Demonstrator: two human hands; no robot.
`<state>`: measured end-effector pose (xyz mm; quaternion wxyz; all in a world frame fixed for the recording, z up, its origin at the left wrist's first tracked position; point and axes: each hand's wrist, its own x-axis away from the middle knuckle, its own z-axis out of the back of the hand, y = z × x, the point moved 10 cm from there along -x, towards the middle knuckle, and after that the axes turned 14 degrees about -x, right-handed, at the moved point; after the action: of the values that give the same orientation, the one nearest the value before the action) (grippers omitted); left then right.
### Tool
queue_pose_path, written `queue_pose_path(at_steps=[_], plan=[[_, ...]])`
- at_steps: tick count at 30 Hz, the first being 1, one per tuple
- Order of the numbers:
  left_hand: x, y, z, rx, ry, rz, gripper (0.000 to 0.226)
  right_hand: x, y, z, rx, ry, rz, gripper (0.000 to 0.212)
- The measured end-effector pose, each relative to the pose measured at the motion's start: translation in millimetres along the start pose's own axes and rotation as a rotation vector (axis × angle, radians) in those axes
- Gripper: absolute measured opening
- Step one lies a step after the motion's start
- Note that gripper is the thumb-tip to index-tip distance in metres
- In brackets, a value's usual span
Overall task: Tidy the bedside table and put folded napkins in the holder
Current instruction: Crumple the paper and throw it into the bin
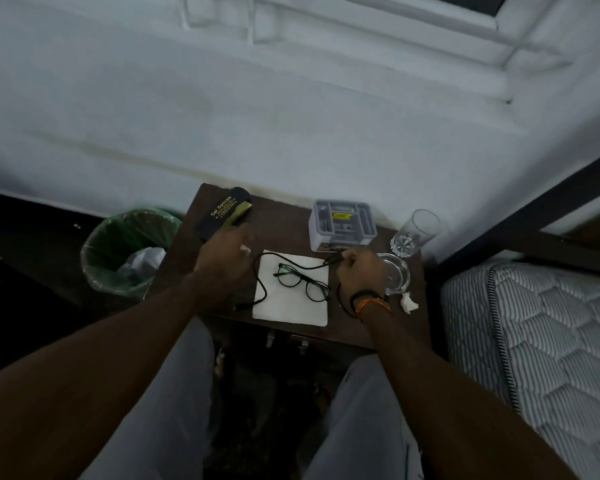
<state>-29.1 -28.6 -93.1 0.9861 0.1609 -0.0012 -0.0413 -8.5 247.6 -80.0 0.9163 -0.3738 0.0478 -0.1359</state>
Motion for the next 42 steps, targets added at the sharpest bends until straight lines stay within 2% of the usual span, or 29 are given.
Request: queue_pose_path(at_steps=[3,6,8,11,16,20,24,27,30,34,38,42], plan=[[-7.2,43.1,3.2,0.075,0.045,-0.134,0.021,1.0,17.2,33.7,-0.012,0.086,-0.018,0.02],[-11.3,87.6,-14.2,0.059,-0.037,-0.258,0.023,3.5,44.8,60.5,-0.019,0.153,-0.073,0.017],[-13.3,115.7,-31.3,0.043,-0.084,-0.312,0.023,5.9,76.0,73.0,-0.014,0.192,-0.166,0.024],[-12.2,156.6,-49.8,0.08,-0.124,-0.371,0.019,8.0,121.7,75.4,0.075,0.162,-0.254,0.037],[-10.2,212.4,-82.2,0.049,-0.238,-0.444,0.017,17.4,158.9,76.8,0.018,0.104,-0.367,0.038],[-14.5,224.2,-108.6,-0.003,-0.263,-0.412,0.014,21.9,162.4,74.1,-0.085,0.073,-0.362,0.03],[-16.0,235.0,-130.2,-0.071,-0.328,-0.416,0.032,21.6,167.4,69.7,-0.02,0.034,-0.335,0.027],[-17.6,239.2,-141.2,-0.073,-0.374,-0.41,0.021,17.0,170.9,65.9,0.033,0.01,-0.331,0.027],[-17.6,237.8,-153.2,-0.081,-0.405,-0.377,0.023,12.5,173.3,60.7,0.068,-0.023,-0.353,0.032],[-14.4,234.0,-159.2,-0.032,-0.395,-0.33,0.019,11.7,169.7,59.4,0.096,-0.028,-0.361,0.032],[-15.0,226.4,-145.7,0.076,-0.349,-0.275,0.013,19.0,162.2,68.1,0.022,0.021,-0.396,0.027],[-16.4,209.3,-118.7,0.236,-0.268,-0.198,0.01,20.7,137.3,71.5,-0.02,0.011,-0.319,0.03]])
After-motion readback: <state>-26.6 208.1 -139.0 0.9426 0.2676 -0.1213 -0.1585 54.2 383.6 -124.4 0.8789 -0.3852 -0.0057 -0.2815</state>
